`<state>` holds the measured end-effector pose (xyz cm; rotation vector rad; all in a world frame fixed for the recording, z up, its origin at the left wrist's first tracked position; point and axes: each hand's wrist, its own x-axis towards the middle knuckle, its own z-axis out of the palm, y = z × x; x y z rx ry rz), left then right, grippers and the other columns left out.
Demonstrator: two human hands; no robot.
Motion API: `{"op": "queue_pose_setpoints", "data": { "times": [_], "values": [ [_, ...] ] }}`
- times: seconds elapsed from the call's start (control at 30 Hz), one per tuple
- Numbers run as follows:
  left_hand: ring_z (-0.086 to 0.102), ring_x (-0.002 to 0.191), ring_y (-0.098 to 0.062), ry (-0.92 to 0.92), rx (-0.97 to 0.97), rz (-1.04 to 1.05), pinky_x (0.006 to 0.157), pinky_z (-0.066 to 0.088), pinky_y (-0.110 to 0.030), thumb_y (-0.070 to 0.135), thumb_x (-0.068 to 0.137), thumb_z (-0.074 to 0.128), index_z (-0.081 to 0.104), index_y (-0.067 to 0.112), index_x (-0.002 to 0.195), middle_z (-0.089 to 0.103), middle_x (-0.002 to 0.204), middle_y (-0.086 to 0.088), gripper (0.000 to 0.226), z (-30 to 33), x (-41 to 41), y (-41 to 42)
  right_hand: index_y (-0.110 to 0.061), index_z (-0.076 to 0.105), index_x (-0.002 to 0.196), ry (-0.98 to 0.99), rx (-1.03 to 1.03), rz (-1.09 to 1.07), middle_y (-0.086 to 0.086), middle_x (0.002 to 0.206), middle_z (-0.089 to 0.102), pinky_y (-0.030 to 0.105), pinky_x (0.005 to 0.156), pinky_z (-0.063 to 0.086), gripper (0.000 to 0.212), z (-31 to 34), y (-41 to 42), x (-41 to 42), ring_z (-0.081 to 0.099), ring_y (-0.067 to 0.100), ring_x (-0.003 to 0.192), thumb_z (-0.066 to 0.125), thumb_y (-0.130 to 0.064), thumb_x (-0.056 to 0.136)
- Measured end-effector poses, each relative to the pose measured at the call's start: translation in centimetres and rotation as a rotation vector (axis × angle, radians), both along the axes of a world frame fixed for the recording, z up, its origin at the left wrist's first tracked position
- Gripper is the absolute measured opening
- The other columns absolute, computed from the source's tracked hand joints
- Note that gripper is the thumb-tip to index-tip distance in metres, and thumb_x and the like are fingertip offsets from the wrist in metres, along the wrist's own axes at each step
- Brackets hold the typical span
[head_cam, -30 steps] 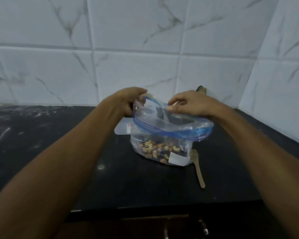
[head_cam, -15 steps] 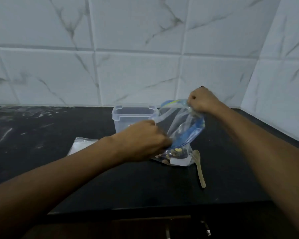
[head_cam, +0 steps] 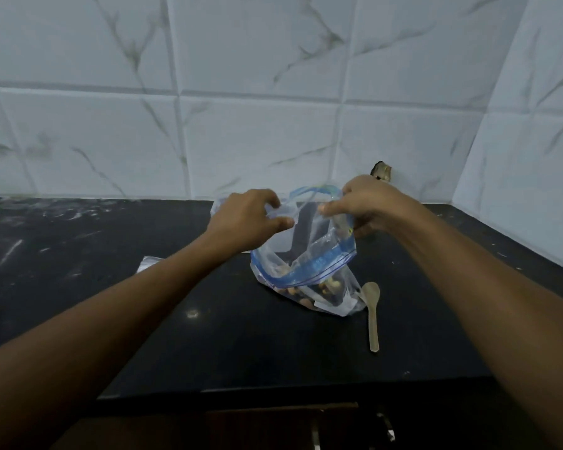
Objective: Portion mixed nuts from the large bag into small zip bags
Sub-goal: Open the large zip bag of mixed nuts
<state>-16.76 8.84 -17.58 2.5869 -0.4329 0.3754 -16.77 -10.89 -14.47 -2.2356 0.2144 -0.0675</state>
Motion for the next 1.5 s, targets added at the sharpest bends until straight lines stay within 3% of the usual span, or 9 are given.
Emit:
{"op": "queue_pose_setpoints", "data": {
  "times": [0.1, 0.3, 0.43, 0.57, 0.87, 0.97, 1.13, 1.33, 1.5],
  "values": [
    [0.069, 0.066, -0.015, 0.203, -0.32, -0.04, 0.06, 0.055, -0.026, 0.018, 0.094, 0.062, 0.069, 0.008, 0.083, 0.069, 0.075, -0.004, 0.016, -0.5, 1.6, -0.1, 0.003, 0.06, 0.088, 0.024, 0.142, -0.049, 0.018, 0.071, 0.065, 0.038, 0.056, 0.058, 0.001, -1.3, -0.5, 1.0, 0.065, 0.027, 0.058, 0.06, 0.004, 0.088],
    [0.062, 0.044, -0.01, 0.84, -1.406, 0.004, 0.044, 0.055, -0.025, 0.01, 0.102, 0.046, 0.058, 0.006, 0.084, 0.063, 0.052, -0.003, 0.023, -1.7, 4.5, 0.7, 0.003, 0.065, 0.093, 0.303, 0.97, -0.094, 0.02, 0.073, 0.066, 0.032, 0.047, 0.057, 0.025, -4.2, -2.9, 2.2, 0.067, 0.028, 0.056, 0.04, -0.001, 0.095],
    [0.068, 0.085, -0.025, 0.999, -1.562, -0.021, 0.077, 0.061, -0.037, 0.0, 0.097, 0.035, 0.057, -0.006, 0.125, 0.065, 0.113, -0.018, 0.036, -3.2, 4.7, 0.8, 0.001, 0.063, 0.104, 0.298, 1.112, -0.133, 0.02, 0.088, 0.068, 0.037, 0.061, 0.061, 0.019, -6.0, -3.5, 2.5, 0.068, 0.027, 0.069, 0.05, -0.003, 0.092],
    [0.061, 0.116, -0.036, 1.011, -1.561, -0.091, 0.074, 0.054, -0.06, 0.008, 0.097, 0.045, 0.058, -0.005, 0.12, 0.061, 0.125, -0.022, 0.029, -3.5, 4.3, 1.1, -0.008, 0.06, 0.124, 0.27, 1.117, -0.105, 0.019, 0.119, 0.064, 0.05, 0.06, 0.06, 0.031, -7.2, -4.3, 2.3, 0.068, 0.034, 0.084, 0.056, -0.016, 0.094],
    [0.062, 0.069, -0.024, 0.937, -1.339, -0.058, 0.076, 0.056, -0.038, 0.024, 0.089, 0.061, 0.06, 0.012, 0.078, 0.061, 0.073, -0.005, 0.016, -2.2, 5.2, 0.8, -0.022, 0.068, 0.109, -0.03, -0.054, 0.267, -0.004, 0.113, 0.067, 0.035, 0.093, 0.049, 0.054, -2.3, -2.1, 0.6, 0.062, 0.015, 0.103, 0.063, -0.064, 0.076],
    [0.06, 0.071, -0.021, 0.85, -1.163, -0.085, 0.065, 0.057, -0.031, 0.032, 0.094, 0.056, 0.062, 0.013, 0.085, 0.061, 0.08, -0.006, 0.022, -0.8, 4.7, -0.1, -0.012, 0.07, 0.102, -0.051, -0.405, 0.359, 0.0, 0.095, 0.066, 0.032, 0.074, 0.048, 0.039, -2.2, 0.2, 1.1, 0.06, 0.015, 0.083, 0.063, -0.047, 0.087],
    [0.059, 0.097, -0.021, -0.414, 0.01, -0.047, 0.089, 0.045, -0.04, 0.05, 0.091, 0.055, 0.063, 0.02, 0.098, 0.064, 0.104, -0.001, 0.032, -0.2, 2.5, -0.1, -0.004, 0.069, 0.082, -0.11, -0.293, 0.228, 0.004, 0.066, 0.053, 0.026, 0.053, 0.032, 0.029, -2.3, 0.5, 1.3, 0.043, 0.013, 0.059, 0.059, -0.029, 0.094],
    [0.061, 0.099, -0.018, -0.135, 0.527, -0.516, 0.089, 0.042, -0.033, 0.043, 0.097, 0.051, 0.061, 0.025, 0.128, 0.069, 0.107, 0.001, 0.037, 0.1, -1.2, -1.7, 0.004, 0.068, 0.087, -0.027, 0.006, 0.121, 0.013, 0.074, 0.064, 0.03, 0.06, 0.052, 0.021, -2.5, 0.4, 2.0, 0.063, 0.019, 0.058, 0.065, -0.017, 0.09],
    [0.049, 0.07, -0.015, -0.508, 0.635, -0.641, 0.083, 0.041, -0.034, 0.033, 0.091, 0.061, 0.056, 0.026, 0.084, 0.051, 0.074, 0.009, 0.011, -0.8, -2.8, 0.9, -0.001, 0.06, 0.081, 0.154, 0.441, -0.136, 0.008, 0.051, 0.064, 0.025, 0.042, 0.052, 0.016, -3.3, -3.6, 2.3, 0.06, 0.016, 0.037, 0.05, -0.003, 0.094]
  ]
}}
